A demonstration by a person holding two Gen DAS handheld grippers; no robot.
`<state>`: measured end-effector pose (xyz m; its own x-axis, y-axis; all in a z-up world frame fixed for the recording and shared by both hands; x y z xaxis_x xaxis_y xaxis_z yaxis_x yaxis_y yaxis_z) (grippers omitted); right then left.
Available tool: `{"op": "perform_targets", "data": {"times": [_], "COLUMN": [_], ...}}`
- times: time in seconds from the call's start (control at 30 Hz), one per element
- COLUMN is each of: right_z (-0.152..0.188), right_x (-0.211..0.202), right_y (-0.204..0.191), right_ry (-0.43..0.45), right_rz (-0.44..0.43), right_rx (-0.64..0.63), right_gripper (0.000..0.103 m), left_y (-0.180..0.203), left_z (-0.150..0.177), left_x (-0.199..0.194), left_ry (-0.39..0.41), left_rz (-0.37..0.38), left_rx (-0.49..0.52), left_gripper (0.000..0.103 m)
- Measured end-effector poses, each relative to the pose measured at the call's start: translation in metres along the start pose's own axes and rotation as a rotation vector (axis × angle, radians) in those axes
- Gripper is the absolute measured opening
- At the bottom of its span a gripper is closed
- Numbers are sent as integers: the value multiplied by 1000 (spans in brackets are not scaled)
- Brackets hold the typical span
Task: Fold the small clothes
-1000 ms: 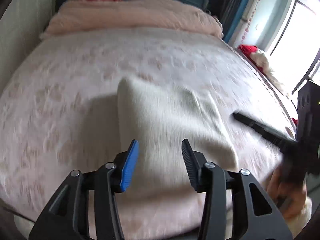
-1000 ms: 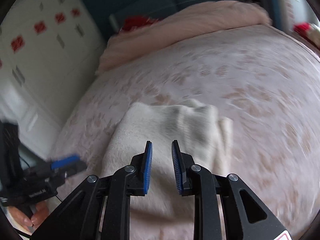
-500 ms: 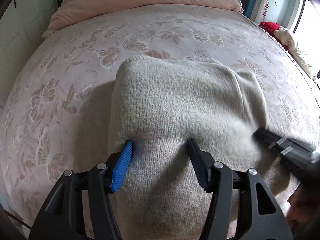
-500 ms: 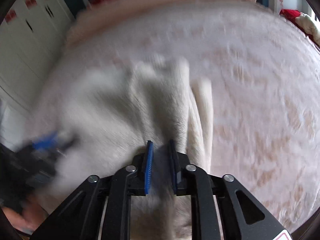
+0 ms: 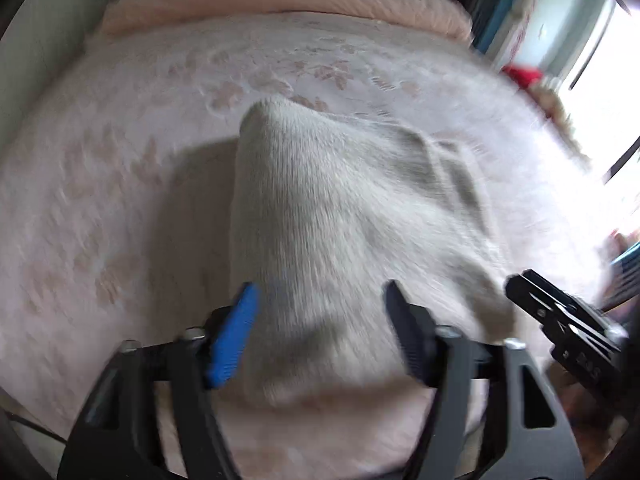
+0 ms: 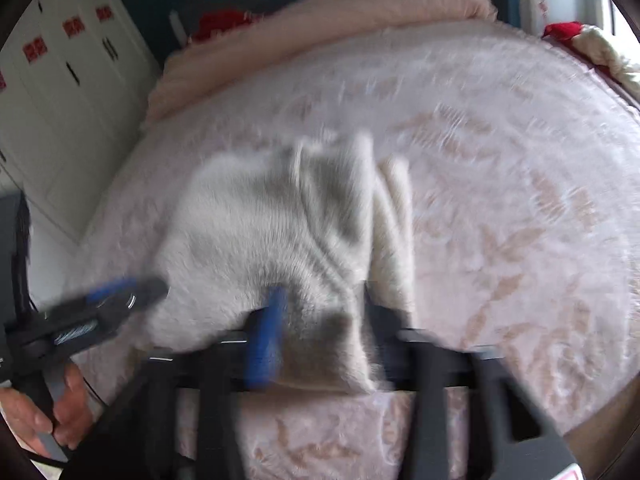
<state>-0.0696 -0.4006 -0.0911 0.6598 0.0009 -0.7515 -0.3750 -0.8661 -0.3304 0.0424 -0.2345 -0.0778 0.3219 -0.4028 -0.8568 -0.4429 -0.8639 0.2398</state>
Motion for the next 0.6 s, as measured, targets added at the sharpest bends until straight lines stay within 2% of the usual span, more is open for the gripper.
{"op": "perform_targets", "data": {"times": [0.07, 0.17, 0.27, 0.33, 0.37, 0.43, 0.5, 0.6], "right_z": [3, 10, 22, 25, 26, 26, 24, 16], "right_x": [-7, 14, 44, 60, 66, 77, 84, 98], "right_y": [9, 29, 44, 48, 49, 49, 49, 53], "right_ry": [13, -46, -114, -138, -147, -144, -133, -120], "right_rz": [18, 16, -75, -124, -152, -176, -192, -247], "right_rx": [10, 63, 175, 216, 232, 257, 265, 320], "right_gripper": [76, 77, 77, 78, 82, 88, 89, 98], "left_y": [-19, -38, -51, -51, -49, -43, -41, -35], "left_z": [8, 14, 19, 19, 19, 16, 13, 3], "left_x": [-10, 0, 27, 44, 50, 65, 73, 84], "left_ry": [19, 10, -54, -69, -77, -93, -103, -103], "left_rz": [47, 28, 54, 110, 118, 157, 175, 193], "left_rx": [-89, -134, -206, -240, -245, -255, -278, -297], "left_gripper": [86, 89, 89, 89, 90, 91, 96, 98]}}
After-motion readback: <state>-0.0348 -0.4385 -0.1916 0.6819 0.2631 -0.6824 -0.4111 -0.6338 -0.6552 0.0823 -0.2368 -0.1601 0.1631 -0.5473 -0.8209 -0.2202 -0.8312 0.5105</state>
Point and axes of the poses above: each gripper's, at about its wrist camera, not at the fingertips, and x roughly the way its jaws point, y to its right, z to its underside, the point moved 5 cm from there along x, roughly the way its jaws point, and after that the axes turned 1 degree about -z, right-handed, at the moved point
